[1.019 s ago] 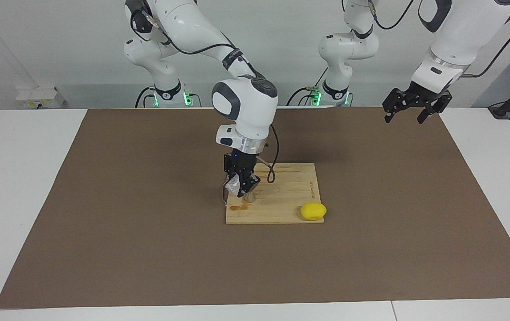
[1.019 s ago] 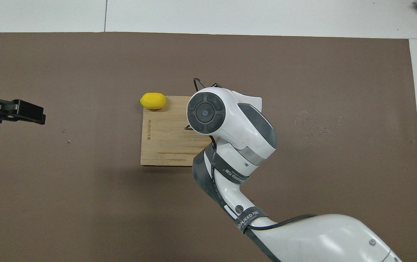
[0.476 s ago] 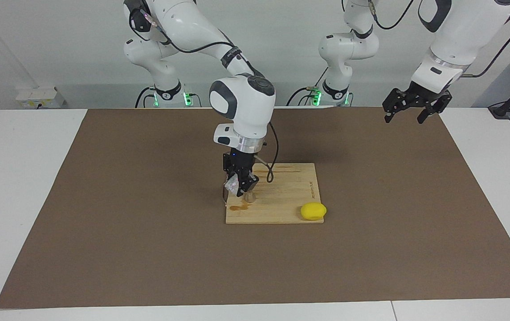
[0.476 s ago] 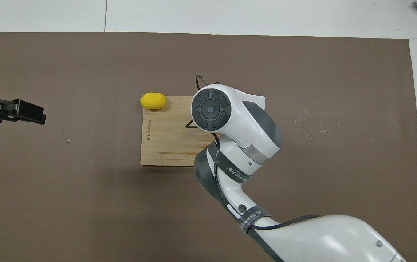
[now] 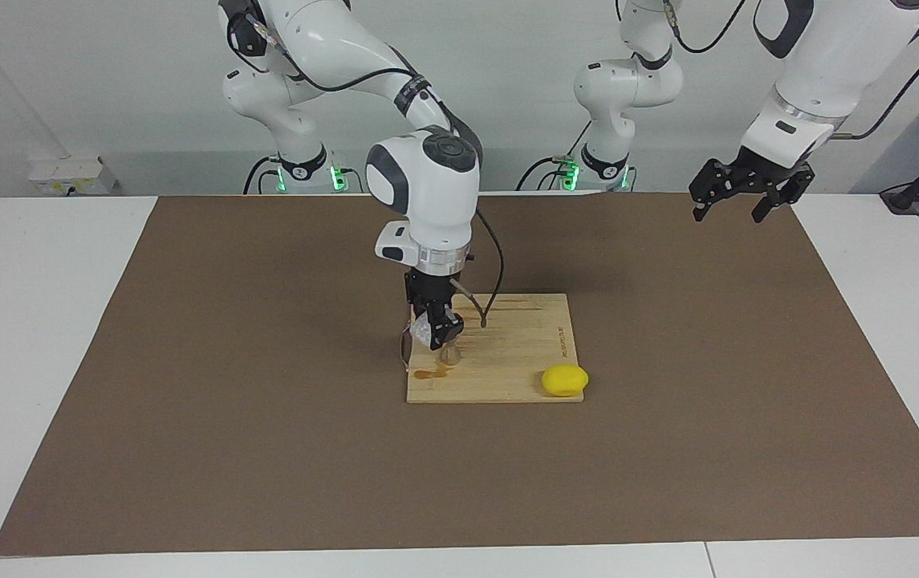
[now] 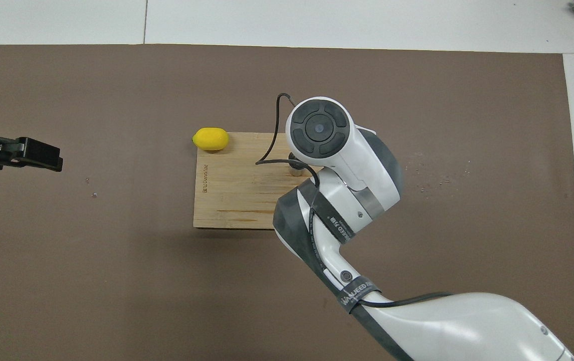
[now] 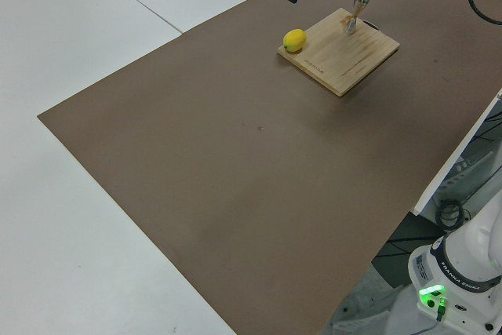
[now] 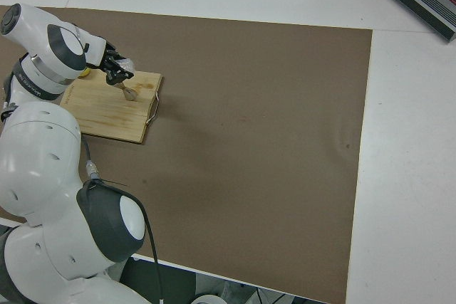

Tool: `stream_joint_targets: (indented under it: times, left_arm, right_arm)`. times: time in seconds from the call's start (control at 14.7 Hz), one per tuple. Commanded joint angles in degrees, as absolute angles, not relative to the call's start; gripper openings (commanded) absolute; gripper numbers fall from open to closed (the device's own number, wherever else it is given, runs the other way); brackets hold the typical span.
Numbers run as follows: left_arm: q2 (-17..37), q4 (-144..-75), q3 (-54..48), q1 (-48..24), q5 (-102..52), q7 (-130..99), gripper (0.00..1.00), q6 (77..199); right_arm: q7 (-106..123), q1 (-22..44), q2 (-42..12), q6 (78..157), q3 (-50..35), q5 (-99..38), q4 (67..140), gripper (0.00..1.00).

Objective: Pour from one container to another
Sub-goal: 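Carry the glass back and set it down on the table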

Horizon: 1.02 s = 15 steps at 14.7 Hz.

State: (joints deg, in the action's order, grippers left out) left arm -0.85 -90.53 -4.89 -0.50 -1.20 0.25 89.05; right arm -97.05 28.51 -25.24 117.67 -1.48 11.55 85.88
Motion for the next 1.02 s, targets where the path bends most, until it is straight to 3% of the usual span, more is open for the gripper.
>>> stream_joint_targets:
  times: [0.0, 0.54, 0.95]
  left_arm:
    - [-2.55, -92.55, -5.54, 0.35, -1.05, 0.70, 1.00, 89.56]
    - [-2.55, -92.55, -5.45, 0.35, -1.05, 0.70, 1.00, 89.56]
    - [-2.55, -92.55, -5.45, 0.35, -1.05, 0.70, 1.00, 89.56]
  right_arm:
    - [-95.99, 26.46, -24.43, 118.47, -2.02, 6.52, 85.96, 0.23]
    - [-89.39, 19.87, -23.91, 116.99, -2.02, -10.87, 86.04, 0.24]
    - [-79.29, 12.06, -21.01, 116.54, -1.93, -28.88, 93.58, 0.24]
